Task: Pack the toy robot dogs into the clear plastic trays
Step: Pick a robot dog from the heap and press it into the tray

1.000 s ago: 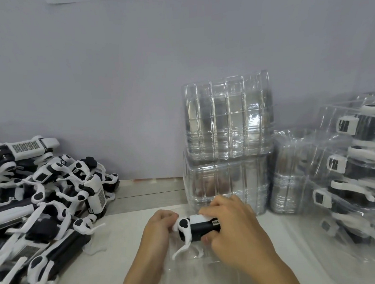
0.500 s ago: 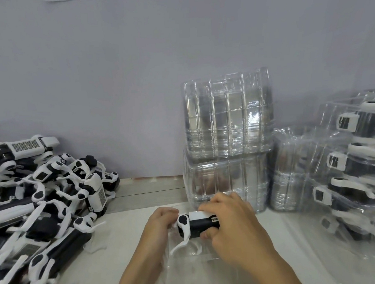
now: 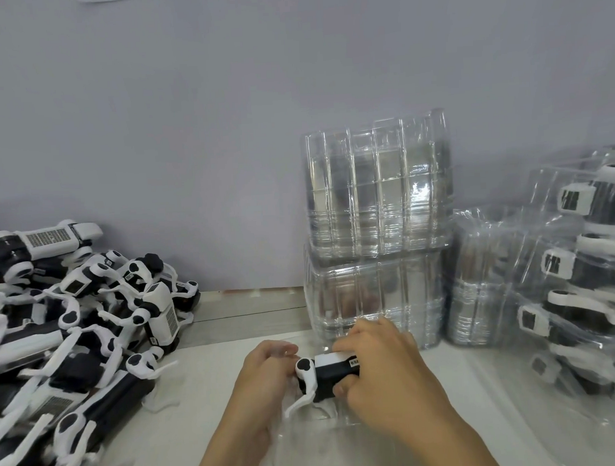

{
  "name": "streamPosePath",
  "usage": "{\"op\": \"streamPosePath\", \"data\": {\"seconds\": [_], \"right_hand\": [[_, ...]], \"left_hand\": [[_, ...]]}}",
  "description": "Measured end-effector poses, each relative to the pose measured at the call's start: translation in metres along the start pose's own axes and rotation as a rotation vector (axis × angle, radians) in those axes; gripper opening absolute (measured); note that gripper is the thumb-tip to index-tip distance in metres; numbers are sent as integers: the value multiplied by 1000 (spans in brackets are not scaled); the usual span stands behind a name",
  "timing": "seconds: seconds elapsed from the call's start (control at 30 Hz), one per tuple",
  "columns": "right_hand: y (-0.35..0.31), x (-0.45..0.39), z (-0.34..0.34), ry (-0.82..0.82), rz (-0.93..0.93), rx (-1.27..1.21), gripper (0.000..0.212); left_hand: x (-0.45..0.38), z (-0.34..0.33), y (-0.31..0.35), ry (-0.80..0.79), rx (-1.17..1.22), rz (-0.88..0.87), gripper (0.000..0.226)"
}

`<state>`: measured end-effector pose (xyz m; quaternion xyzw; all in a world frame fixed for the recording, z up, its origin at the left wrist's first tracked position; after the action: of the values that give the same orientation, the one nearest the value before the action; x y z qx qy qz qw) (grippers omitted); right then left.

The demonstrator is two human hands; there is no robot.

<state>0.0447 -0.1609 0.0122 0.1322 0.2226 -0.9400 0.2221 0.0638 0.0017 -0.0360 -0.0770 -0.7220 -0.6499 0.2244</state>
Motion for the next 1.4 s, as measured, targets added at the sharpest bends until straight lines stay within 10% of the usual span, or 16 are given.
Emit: {"op": "streamPosePath", "data": {"seconds": [0.23,0.8,1.4], "right_hand": [[-21,-2,6,125,-44,75,50],[-29,-3,-6,58,-89,-95,8],[-30,-3,7,-136,-24,-79,36]], "left_hand": [[-2,0,-3,6,-18,15,27],[1,0,1,-7,-37,-22,26],[6,-3,4,-113,-106,-74,28]]}}
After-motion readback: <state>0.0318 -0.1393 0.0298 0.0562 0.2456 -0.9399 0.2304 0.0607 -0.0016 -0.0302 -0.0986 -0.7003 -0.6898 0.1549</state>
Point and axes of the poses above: each hand's wrist, its own x-axis away from the middle knuckle, its own z-axis out of the back of the hand, y = z × x, the point moved 4 cm from there along -x, towards the middle knuckle, and after that the axes turned 9 degrees about z, right-handed, at the moved point
